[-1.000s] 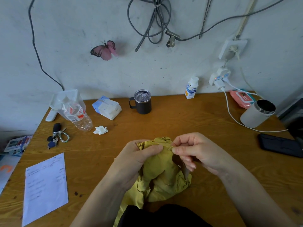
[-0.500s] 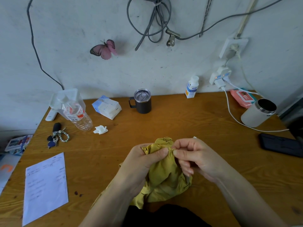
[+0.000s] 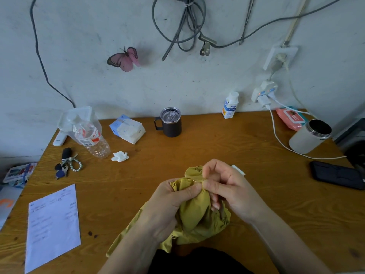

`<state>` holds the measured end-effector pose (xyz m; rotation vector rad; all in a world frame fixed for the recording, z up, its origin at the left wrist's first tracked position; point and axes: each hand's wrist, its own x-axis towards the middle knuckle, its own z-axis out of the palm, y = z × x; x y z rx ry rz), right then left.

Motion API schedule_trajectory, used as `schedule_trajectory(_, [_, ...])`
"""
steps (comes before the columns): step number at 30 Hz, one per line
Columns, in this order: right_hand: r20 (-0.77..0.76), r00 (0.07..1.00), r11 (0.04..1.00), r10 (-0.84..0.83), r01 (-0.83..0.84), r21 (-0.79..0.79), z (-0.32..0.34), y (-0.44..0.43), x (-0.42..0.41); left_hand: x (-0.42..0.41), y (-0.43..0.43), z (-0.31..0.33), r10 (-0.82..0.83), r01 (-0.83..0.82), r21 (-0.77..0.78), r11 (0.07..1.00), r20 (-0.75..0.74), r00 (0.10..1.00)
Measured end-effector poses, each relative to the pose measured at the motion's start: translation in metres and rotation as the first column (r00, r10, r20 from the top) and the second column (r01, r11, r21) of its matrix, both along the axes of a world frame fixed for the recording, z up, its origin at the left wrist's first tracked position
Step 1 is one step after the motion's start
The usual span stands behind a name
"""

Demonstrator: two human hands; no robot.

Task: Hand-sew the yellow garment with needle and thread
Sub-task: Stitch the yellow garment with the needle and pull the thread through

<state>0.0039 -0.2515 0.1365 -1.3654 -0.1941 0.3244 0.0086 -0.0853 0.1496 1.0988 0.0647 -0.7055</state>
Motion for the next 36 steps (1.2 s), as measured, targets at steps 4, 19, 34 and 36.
schedule_trajectory(4, [0.045,0.999,0.999,-0.016,0.019,-0.051,-0.004,0.002,0.001,0.001,0.003,-0.002,0.043,-0.044,0.014,0.999,0.018,0.999])
schedule_trajectory(19, [0.525,0.841,0.806,-0.128,0.397,-0.439,0.006,0.007,0.004,0.005,0.003,-0.005,0.140,-0.153,0.177,0.972,0.081,0.987])
schedule_trajectory(34, [0.766,0.638,0.673,-0.073,0.598,-0.434,-0.019,0.030,0.007,0.004,-0.002,-0.008,0.181,-0.203,0.311,0.929,0.097,0.979])
schedule_trajectory(36, [0.807,0.581,0.660,-0.100,0.646,-0.384,-0.022,0.035,0.004,0.003,-0.004,-0.007,0.175,-0.192,0.321,0.928,0.081,0.981])
